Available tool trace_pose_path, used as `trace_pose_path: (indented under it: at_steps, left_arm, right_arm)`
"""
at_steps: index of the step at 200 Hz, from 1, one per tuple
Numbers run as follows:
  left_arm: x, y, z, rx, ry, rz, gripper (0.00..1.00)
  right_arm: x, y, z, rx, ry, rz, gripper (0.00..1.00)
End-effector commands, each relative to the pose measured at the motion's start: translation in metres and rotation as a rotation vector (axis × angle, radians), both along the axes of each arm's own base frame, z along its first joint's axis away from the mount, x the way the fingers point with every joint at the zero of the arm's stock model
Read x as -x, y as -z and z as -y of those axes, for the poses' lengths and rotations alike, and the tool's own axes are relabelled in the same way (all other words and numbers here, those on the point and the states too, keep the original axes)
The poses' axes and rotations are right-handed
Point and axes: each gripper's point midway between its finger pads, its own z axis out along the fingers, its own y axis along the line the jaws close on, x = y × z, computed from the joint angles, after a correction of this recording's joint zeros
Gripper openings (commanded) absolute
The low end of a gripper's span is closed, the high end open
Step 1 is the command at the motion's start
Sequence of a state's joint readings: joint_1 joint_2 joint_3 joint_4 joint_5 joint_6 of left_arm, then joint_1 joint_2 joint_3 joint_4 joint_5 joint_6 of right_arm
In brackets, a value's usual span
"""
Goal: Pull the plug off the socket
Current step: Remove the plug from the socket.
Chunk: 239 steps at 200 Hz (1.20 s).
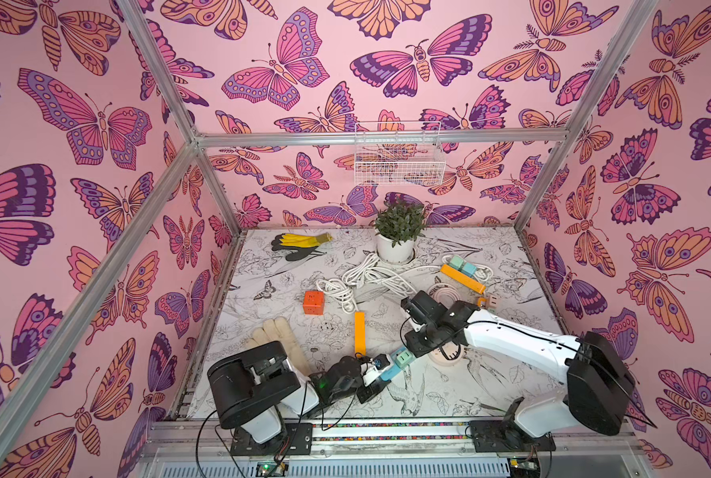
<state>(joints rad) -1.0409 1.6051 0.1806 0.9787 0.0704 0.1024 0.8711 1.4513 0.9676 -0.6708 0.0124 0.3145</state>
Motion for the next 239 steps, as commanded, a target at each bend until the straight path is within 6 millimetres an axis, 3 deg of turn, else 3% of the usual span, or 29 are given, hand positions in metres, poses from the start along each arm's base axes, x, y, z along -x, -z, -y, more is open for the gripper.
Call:
trace_pose_path:
  at_steps: [1,22,50,81,107,146,183,218,239]
  left_arm:
    - [0.009,0.020,-0.008,-0.073,0.030,-0.044,0.58]
    - [0.008,0.021,-0.007,-0.075,0.024,-0.050,0.58]
    - [0.008,0.020,-0.007,-0.073,0.024,-0.050,0.58]
    - [0.009,0.021,-0.008,-0.074,0.020,-0.050,0.58]
    - [0.008,0.021,-0.008,-0.074,0.019,-0.049,0.58]
    - [0.006,0.023,-0.004,-0.077,0.022,-0.059,0.58]
    - [0.007,0.026,-0.001,-0.099,0.035,-0.074,0.58]
    - [0.008,0.027,0.000,-0.103,0.037,-0.079,0.58]
    - [0.007,0.027,-0.001,-0.105,0.034,-0.079,0.58]
  right_arm:
    - [-0.001,-0.010,0.013,-0.043,0.073,0.008,0.24]
    - [0.003,-0.012,-0.005,0.000,0.057,0.059,0.12]
    - [-0.002,-0.019,-0.024,0.020,0.066,0.093,0.08]
    - [-0.015,-0.021,-0.009,-0.081,0.129,-0.014,0.09]
    - [-0.010,-0.017,0.013,-0.120,0.174,-0.019,0.09]
    - [0.005,-0.015,0.001,-0.081,0.157,0.093,0.09]
    - [-0.020,-0.050,-0.029,-0.071,0.164,0.171,0.08]
    - [-0.039,-0.053,-0.021,-0.037,0.161,0.111,0.07]
    - [-0.033,-0.049,-0.006,-0.142,0.201,0.057,0.06]
